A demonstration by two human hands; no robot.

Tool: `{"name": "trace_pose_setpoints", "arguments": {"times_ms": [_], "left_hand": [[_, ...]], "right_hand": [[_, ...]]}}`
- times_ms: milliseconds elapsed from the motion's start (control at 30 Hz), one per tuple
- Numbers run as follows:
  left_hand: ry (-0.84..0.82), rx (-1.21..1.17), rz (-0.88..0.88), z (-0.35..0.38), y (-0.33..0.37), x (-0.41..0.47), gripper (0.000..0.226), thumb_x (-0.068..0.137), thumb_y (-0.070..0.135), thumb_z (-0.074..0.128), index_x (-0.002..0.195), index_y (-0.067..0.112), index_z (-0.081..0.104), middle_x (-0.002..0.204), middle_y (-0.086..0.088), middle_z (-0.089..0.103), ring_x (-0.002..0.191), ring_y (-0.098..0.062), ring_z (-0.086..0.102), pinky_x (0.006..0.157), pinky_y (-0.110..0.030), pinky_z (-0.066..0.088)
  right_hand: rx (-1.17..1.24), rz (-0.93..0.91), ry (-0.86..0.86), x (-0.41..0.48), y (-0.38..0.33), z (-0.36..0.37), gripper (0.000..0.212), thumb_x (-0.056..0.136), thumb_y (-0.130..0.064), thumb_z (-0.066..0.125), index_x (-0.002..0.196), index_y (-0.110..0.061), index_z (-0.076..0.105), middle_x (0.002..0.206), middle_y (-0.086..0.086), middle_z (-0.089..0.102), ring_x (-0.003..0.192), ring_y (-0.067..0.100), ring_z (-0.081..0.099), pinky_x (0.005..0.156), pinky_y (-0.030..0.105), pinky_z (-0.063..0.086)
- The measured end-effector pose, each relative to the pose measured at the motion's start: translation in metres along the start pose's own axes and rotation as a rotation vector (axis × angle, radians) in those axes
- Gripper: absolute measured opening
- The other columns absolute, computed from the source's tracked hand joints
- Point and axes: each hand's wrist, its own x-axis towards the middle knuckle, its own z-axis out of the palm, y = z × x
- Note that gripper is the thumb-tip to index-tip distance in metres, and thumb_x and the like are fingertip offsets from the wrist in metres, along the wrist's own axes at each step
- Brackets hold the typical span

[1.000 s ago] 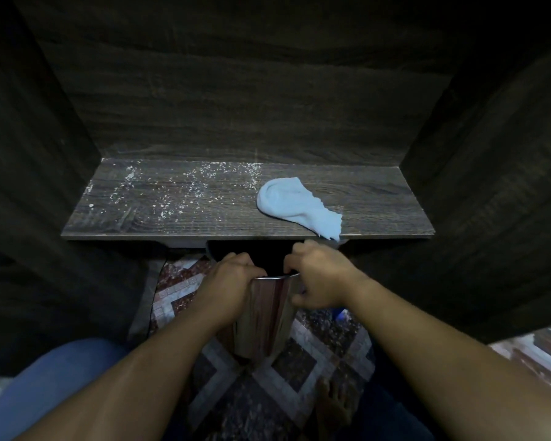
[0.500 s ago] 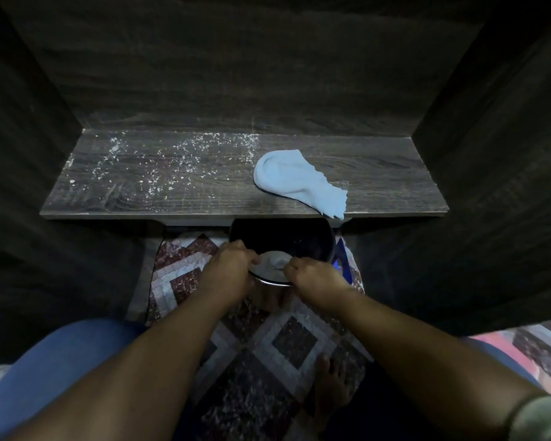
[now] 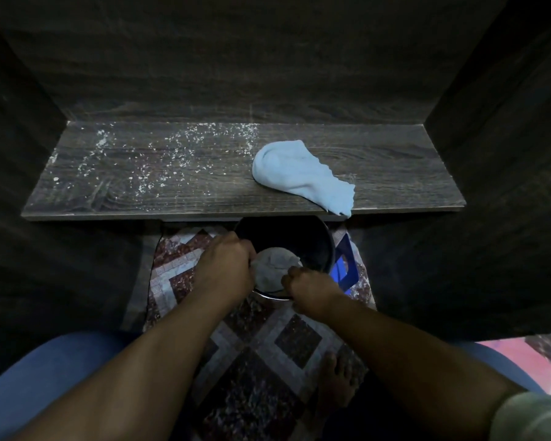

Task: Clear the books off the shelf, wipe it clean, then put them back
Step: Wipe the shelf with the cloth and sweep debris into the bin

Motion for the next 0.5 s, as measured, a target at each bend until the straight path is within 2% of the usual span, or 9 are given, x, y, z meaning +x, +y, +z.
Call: {"name": "trace_pose_setpoints", "arguments": {"times_ms": [100, 133, 267, 333, 400, 500], "left_hand": [[0.022, -0.060, 0.014, -0.012, 0.010, 0.001, 0.014, 0.085, 0.025, 0.067, 0.098, 0.022, 0.068, 0.105, -0.002, 0.056, 0.104, -0.021, 0.054, 0.080, -0.027, 0.041], [0.031, -0.087, 0.022, -0.017, 0.013, 0.001, 0.011, 0.084, 0.025, 0.068, 0.094, 0.023, 0.067, 0.102, 0.000, 0.055, 0.099, -0.020, 0.056, 0.076, -0.027, 0.042], [0.101, -0.189, 0.152, -0.040, 0.026, 0.005, 0.010, 0.079, 0.023, 0.071, 0.086, 0.022, 0.064, 0.088, 0.007, 0.051, 0.083, -0.017, 0.056, 0.072, -0.030, 0.047], [0.158, -0.194, 0.202, -0.052, 0.028, 0.011, 0.011, 0.079, 0.020, 0.072, 0.086, 0.020, 0.064, 0.085, 0.008, 0.049, 0.079, -0.017, 0.054, 0.070, -0.030, 0.046], [0.225, -0.149, 0.218, -0.061, 0.027, 0.022, 0.012, 0.080, 0.019, 0.071, 0.089, 0.019, 0.064, 0.087, 0.006, 0.050, 0.085, -0.020, 0.053, 0.073, -0.032, 0.046], [0.311, -0.097, 0.215, -0.069, 0.021, 0.042, 0.023, 0.081, 0.018, 0.071, 0.102, 0.017, 0.063, 0.100, -0.003, 0.053, 0.100, -0.025, 0.050, 0.081, -0.038, 0.048]], "right_hand": [[0.059, 0.019, -0.020, -0.010, 0.005, -0.025, 0.059, 0.082, -0.033, 0.070, 0.133, -0.014, 0.047, 0.128, 0.012, 0.047, 0.115, 0.032, 0.051, 0.088, 0.040, 0.047], [0.113, 0.037, -0.018, -0.015, 0.008, -0.037, 0.059, 0.081, -0.037, 0.071, 0.131, -0.015, 0.048, 0.127, 0.013, 0.048, 0.114, 0.032, 0.053, 0.088, 0.038, 0.047], [0.358, 0.115, 0.051, -0.040, 0.022, -0.087, 0.032, 0.082, -0.031, 0.068, 0.111, -0.017, 0.062, 0.112, 0.008, 0.060, 0.103, 0.026, 0.060, 0.083, 0.032, 0.048], [0.407, 0.156, 0.127, -0.052, 0.027, -0.104, 0.030, 0.080, -0.032, 0.069, 0.107, -0.019, 0.062, 0.104, 0.002, 0.060, 0.098, 0.021, 0.059, 0.079, 0.030, 0.048], [0.432, 0.185, 0.230, -0.059, 0.032, -0.114, 0.031, 0.080, -0.035, 0.070, 0.108, -0.023, 0.062, 0.099, -0.003, 0.056, 0.095, 0.018, 0.058, 0.078, 0.030, 0.049], [0.431, 0.187, 0.406, -0.058, 0.042, -0.119, 0.029, 0.081, -0.039, 0.071, 0.104, -0.024, 0.064, 0.100, -0.002, 0.059, 0.094, 0.019, 0.059, 0.079, 0.034, 0.049]]}}
